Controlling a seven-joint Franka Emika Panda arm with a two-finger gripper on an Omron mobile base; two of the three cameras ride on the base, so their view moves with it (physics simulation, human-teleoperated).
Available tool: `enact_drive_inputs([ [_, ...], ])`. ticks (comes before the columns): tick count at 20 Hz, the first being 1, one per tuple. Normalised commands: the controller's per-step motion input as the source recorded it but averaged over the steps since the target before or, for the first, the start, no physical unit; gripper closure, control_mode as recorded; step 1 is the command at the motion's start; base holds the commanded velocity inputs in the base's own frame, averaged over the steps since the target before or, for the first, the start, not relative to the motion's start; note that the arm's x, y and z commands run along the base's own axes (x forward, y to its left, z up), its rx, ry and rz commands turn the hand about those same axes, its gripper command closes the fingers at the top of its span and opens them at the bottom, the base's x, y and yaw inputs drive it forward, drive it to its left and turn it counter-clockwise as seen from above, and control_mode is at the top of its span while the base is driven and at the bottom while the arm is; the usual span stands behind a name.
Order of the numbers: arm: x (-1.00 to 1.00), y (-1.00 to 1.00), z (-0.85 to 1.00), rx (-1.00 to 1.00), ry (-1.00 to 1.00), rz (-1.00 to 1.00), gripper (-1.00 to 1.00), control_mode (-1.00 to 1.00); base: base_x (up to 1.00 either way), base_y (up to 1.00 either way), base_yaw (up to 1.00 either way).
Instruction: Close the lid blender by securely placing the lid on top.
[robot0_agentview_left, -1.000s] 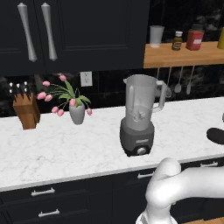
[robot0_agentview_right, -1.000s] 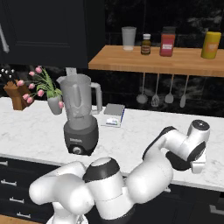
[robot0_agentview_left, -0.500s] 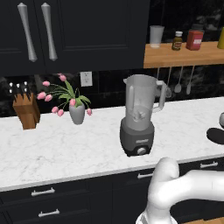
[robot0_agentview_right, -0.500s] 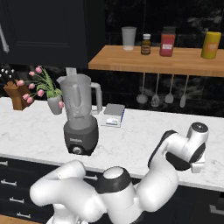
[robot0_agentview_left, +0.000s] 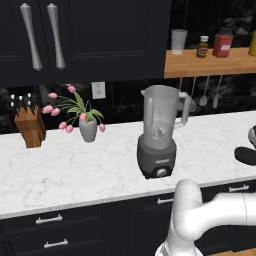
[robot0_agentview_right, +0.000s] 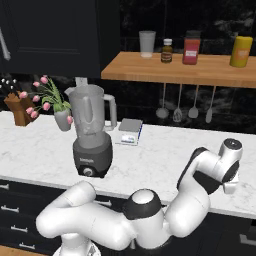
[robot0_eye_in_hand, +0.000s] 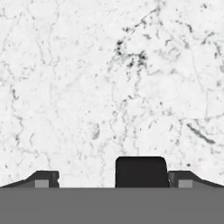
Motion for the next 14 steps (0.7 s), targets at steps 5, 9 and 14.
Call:
enact_drive_inputs([
  [5,-0.16,0.07,-0.67,0.00,0.01,0.01,-1.00,-1.00,0.00,0.00,0.00],
  [9,-0.40,0.49,-0.92,-0.04,0.05,0.00,1.00,-1.00,0.00,0.00,0.00],
  [14,-0.35,0.72,-0.50,-0.01,0.01,0.00,1.00,-1.00,0.00,0.00,0.00],
])
